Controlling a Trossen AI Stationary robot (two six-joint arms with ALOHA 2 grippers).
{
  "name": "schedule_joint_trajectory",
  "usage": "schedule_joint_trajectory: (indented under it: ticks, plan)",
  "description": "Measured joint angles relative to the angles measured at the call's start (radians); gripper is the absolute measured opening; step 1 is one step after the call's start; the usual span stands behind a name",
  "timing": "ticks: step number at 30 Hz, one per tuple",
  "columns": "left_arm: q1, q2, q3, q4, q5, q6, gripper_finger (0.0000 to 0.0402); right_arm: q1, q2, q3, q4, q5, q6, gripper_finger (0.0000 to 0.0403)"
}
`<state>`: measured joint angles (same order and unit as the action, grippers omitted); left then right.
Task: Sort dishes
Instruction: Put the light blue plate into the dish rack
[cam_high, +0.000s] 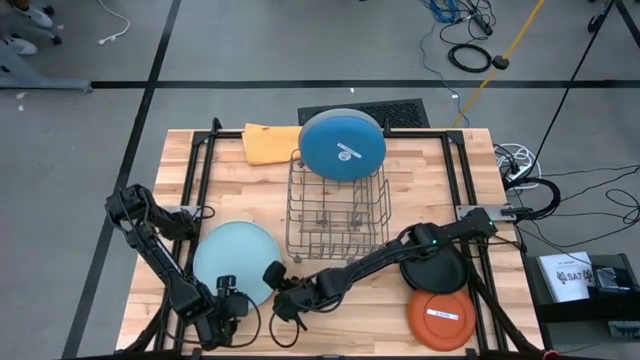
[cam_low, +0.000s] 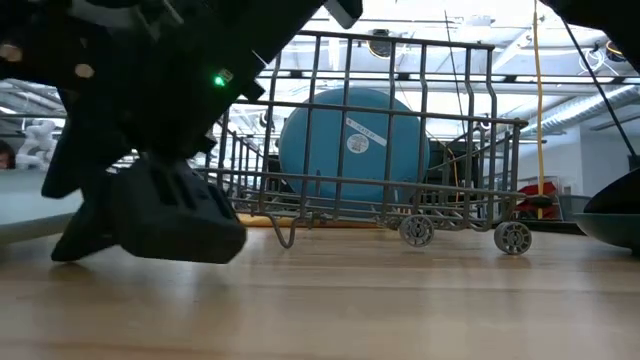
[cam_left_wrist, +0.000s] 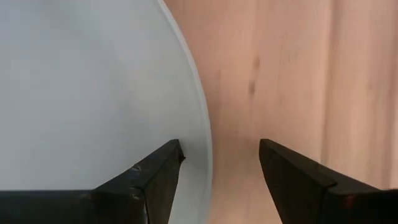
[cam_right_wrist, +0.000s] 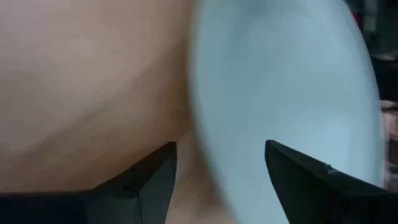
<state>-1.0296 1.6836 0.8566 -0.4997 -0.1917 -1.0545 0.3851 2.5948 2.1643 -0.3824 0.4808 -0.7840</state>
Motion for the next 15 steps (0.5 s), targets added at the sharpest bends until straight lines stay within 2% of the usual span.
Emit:
schedule_joint_trajectory:
  ticks: [3, 9, 12, 15]
  plan:
    - [0.0, 0.001, 0.0, 0.054, 0.0, 0.037, 0.0223, -0.004, 0.008, 0.0, 0.021, 0.068, -0.028, 0.0223]
    - [0.002, 0.002, 0.0, 0.086, 0.0, 0.068, 0.0223, -0.02, 0.008, 0.0, 0.052, 0.064, -0.04, 0.0181]
    - [0.002, 0.001, 0.0, 0.084, 0.0, 0.069, 0.0223, -0.024, 0.008, 0.0, 0.051, 0.063, -0.041, 0.0145]
    - [0.002, 0.001, 0.0, 0.084, -0.001, 0.074, 0.0223, -0.024, 0.008, 0.0, 0.058, 0.062, -0.063, 0.0087]
